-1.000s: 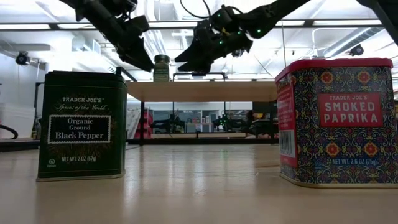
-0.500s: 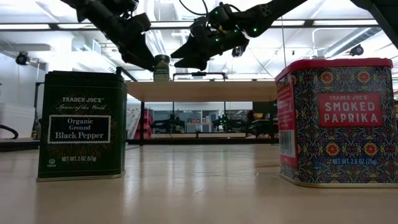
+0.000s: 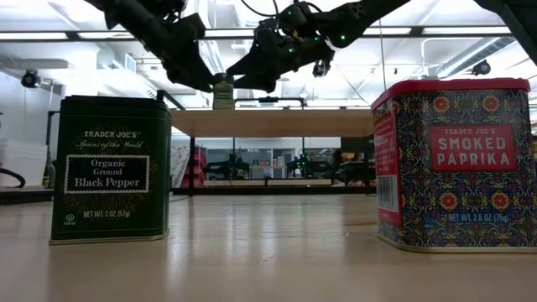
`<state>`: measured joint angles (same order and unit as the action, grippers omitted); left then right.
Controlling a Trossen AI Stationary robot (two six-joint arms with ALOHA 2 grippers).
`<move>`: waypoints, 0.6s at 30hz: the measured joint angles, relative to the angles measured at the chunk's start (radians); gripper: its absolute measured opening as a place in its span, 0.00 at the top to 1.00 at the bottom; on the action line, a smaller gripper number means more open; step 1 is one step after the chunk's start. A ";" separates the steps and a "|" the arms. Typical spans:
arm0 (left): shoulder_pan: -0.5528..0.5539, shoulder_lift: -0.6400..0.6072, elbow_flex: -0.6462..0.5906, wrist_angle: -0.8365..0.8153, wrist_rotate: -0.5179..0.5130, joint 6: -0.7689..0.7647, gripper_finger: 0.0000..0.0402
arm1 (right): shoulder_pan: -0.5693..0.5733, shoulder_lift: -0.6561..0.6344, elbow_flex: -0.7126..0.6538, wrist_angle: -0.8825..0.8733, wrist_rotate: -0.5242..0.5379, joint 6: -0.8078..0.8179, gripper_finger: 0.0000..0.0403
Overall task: Shelf spices
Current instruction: Remove the green seasoning bottle from the shelf
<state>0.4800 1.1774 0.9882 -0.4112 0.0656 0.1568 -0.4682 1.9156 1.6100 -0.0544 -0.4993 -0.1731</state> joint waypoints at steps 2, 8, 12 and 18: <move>-0.003 0.000 0.000 0.024 0.000 -0.002 0.24 | 0.002 0.000 0.000 0.000 0.001 0.000 0.26; -0.013 0.000 0.000 0.068 0.004 -0.013 0.23 | 0.008 0.000 0.000 0.008 0.027 -0.002 0.29; -0.015 0.000 0.000 0.070 0.004 -0.020 0.24 | 0.008 0.000 0.000 0.007 0.028 0.002 0.31; -0.017 0.000 -0.001 0.081 0.005 -0.028 0.25 | 0.015 0.029 0.000 0.012 0.028 0.010 0.34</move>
<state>0.4629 1.1770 0.9871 -0.3305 0.0708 0.1283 -0.4534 1.9441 1.6104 -0.0425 -0.4708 -0.1635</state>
